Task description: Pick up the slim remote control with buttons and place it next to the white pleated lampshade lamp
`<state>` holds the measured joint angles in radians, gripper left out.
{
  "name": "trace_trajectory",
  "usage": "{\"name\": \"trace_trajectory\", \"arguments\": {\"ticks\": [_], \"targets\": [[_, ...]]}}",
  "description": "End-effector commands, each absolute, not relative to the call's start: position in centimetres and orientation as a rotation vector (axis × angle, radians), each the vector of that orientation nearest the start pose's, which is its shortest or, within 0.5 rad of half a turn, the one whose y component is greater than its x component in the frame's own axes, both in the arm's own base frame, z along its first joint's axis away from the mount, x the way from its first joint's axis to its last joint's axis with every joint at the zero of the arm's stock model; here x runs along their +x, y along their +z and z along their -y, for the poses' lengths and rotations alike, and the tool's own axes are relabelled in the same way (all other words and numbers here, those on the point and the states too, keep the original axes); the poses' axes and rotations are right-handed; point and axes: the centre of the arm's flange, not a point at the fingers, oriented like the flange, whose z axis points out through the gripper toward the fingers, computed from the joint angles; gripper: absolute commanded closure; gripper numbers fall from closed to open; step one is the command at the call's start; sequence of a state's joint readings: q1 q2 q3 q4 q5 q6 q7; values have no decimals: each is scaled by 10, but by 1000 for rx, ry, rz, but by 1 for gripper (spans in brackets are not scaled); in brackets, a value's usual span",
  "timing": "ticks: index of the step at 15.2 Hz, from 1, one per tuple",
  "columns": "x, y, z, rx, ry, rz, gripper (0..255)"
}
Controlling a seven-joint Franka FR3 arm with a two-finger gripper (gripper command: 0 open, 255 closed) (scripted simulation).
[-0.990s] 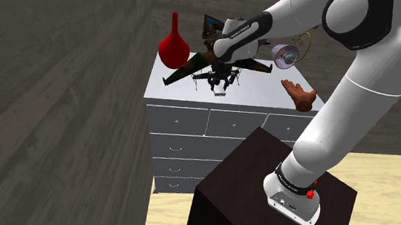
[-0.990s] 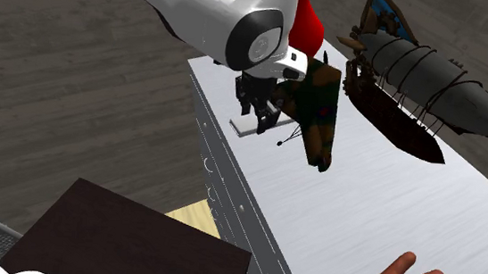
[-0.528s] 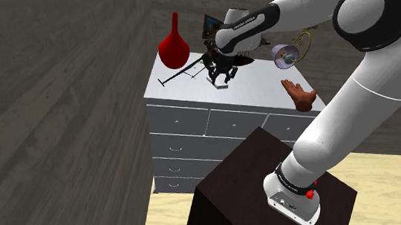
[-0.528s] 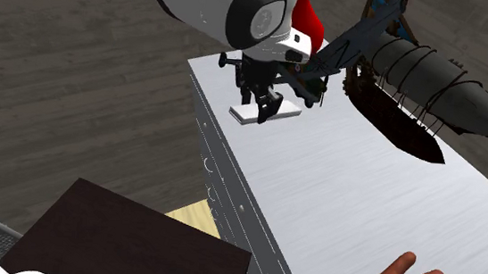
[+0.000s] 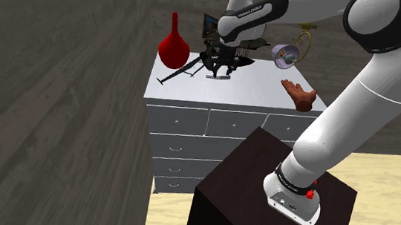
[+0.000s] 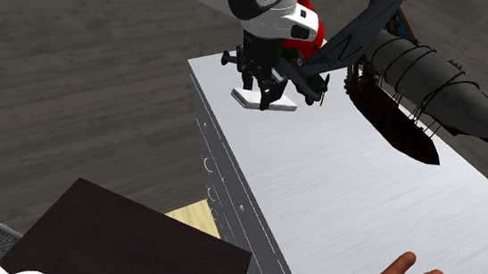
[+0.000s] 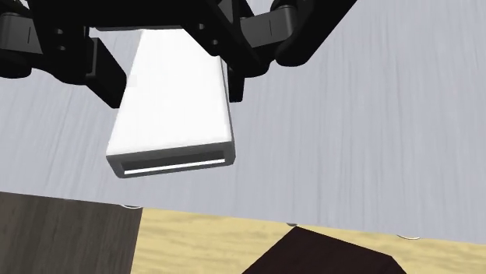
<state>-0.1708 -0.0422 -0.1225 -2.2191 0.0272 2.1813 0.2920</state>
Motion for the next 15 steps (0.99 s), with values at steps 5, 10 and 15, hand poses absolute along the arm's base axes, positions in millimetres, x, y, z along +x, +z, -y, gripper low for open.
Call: {"name": "trace_trajectory", "arguments": {"ticks": [5, 10, 15], "targets": [[496, 426, 150, -2975, -6, -921, 255], [496, 453, 150, -2975, -6, -921, 255], [496, 479, 150, -2975, -6, -921, 255]]}}
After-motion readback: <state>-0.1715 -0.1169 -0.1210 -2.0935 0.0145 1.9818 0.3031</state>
